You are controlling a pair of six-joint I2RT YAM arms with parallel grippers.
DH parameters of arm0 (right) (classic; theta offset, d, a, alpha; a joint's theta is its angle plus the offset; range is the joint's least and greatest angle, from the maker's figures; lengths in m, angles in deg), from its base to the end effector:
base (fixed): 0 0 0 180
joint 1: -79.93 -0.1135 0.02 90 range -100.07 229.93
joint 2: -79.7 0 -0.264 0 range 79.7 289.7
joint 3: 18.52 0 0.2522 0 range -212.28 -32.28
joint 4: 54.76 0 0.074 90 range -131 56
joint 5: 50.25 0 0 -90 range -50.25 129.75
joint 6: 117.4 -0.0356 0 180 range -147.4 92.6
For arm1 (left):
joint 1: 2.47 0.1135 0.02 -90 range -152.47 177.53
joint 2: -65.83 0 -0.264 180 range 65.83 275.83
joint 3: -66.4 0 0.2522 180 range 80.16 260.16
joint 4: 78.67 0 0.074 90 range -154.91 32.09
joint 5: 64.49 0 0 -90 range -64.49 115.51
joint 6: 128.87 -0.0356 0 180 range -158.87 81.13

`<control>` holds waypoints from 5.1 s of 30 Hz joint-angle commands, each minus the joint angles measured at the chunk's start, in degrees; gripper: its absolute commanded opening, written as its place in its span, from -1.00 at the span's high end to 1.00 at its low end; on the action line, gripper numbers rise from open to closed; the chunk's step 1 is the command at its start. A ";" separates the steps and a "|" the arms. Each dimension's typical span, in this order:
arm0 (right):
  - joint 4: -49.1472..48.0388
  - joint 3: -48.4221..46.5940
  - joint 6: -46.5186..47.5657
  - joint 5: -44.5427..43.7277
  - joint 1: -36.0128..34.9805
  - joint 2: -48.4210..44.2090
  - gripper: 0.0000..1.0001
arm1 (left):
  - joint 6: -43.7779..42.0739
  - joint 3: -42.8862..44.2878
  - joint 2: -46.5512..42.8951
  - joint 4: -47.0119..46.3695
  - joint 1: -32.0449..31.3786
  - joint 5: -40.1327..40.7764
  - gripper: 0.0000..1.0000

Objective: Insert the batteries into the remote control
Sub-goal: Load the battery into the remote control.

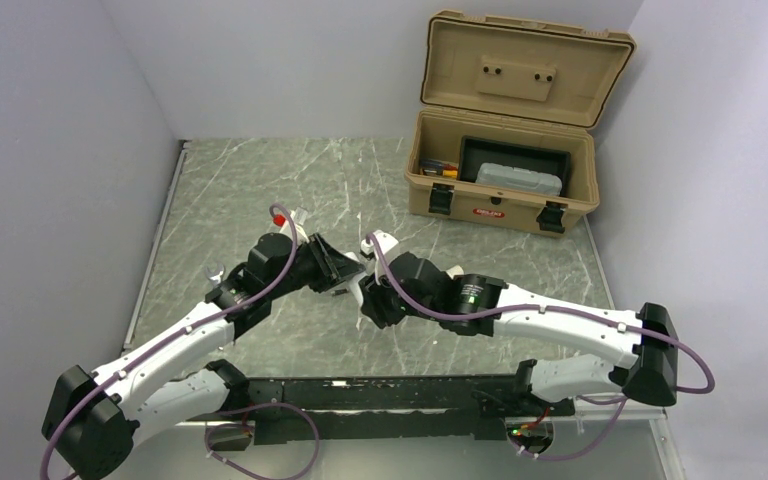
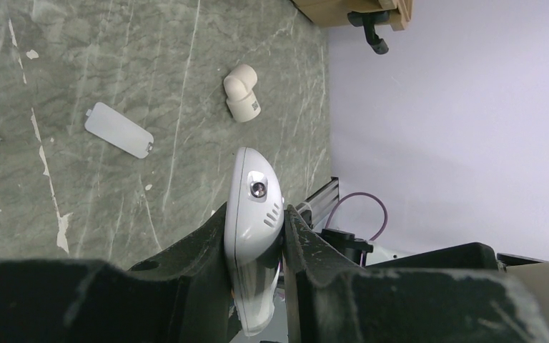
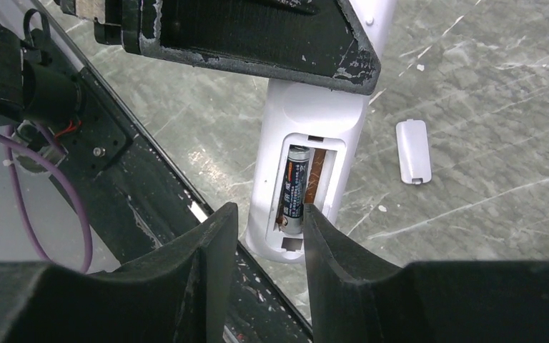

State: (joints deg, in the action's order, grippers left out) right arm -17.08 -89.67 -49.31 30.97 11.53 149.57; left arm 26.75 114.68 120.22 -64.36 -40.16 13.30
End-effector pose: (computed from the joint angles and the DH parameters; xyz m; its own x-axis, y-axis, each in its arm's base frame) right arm 0.1041 0.2483 0.3022 -0.5287 -0.3335 -0.7806 -0.7290 0.6494 0.2163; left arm 0.1687 -0.1399 0.2633 -0.8011 -0.5060 -0.3196 0.0599 0.4635 -0.8841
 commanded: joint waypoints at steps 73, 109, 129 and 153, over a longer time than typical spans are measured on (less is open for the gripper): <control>-19.80 16.33 -11.59 24.48 14.68 -26.05 -0.64 | 7.82 -11.74 2.04 -52.23 0.02 -21.45 1.00; -23.13 17.21 -12.68 27.94 15.27 -20.75 0.08 | 6.95 -10.86 1.32 -51.91 -0.01 -22.09 1.00; -22.47 17.22 -12.59 27.63 15.32 -21.16 0.04 | 6.72 -10.93 1.21 -51.79 0.05 -21.91 1.00; -10.62 13.09 -7.48 7.49 15.89 -28.20 -0.56 | -0.29 -12.15 -5.00 -35.42 5.24 -20.65 1.00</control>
State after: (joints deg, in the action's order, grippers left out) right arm -30.96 -72.60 -59.06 49.44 26.94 124.72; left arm 30.18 102.03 118.72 -104.99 -38.61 -7.55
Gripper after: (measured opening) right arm 0.772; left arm 0.310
